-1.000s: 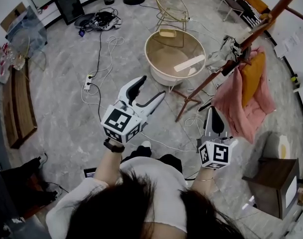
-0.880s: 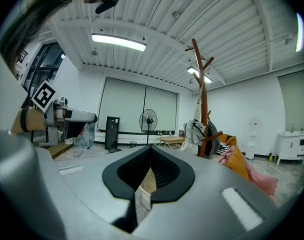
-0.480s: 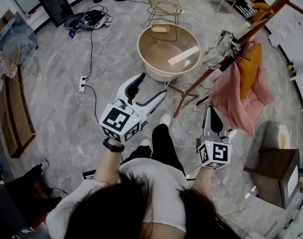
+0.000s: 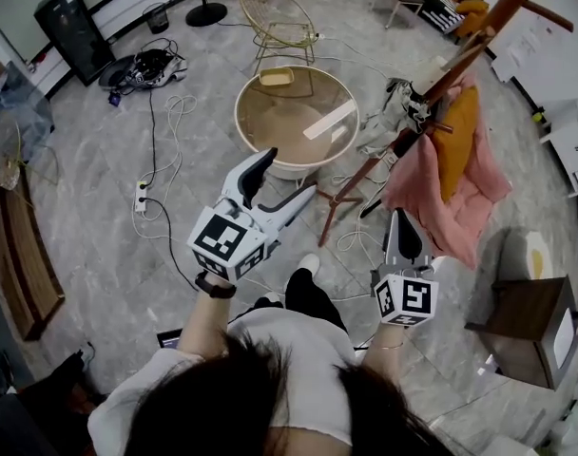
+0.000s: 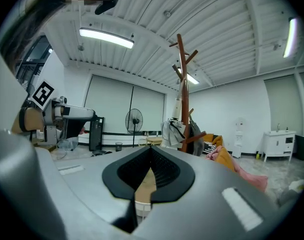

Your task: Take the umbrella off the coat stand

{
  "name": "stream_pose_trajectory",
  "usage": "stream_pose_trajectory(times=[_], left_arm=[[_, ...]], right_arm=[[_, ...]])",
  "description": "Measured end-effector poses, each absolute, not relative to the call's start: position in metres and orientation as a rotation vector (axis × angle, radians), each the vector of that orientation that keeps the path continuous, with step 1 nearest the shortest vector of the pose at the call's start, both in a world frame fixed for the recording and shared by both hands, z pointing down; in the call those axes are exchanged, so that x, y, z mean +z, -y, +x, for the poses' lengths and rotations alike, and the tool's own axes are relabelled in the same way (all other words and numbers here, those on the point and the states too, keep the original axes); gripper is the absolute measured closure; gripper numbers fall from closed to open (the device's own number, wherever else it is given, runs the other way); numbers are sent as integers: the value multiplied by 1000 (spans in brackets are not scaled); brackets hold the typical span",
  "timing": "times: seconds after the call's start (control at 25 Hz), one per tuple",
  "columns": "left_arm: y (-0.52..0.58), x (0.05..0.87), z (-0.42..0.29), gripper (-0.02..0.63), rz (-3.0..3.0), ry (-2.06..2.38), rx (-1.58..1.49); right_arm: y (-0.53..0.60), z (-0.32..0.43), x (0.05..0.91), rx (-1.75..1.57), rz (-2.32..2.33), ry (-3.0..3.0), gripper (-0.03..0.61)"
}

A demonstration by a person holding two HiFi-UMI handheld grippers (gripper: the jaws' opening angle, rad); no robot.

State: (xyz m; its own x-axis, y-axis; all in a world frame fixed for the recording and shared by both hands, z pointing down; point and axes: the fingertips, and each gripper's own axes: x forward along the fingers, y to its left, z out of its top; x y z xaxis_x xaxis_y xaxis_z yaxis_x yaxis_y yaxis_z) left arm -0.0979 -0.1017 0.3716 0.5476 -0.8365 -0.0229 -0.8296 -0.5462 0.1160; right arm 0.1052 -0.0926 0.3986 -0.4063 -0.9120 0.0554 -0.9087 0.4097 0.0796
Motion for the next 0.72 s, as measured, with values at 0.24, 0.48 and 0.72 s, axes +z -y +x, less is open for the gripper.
stream_pose_trajectory(times=[0.24,0.48,0.72], left_arm=[[164,357,-56,236,2741,1369,-124],[214,343,-23,224,2779,1325,-130],[252,340,9,206,2817,1281,-120]], right_arm=[[146,141,387,-64,1728,2528,575],[193,169,376,-71,1759,2521,575],[225,189,373,-92,1764,2532,575]])
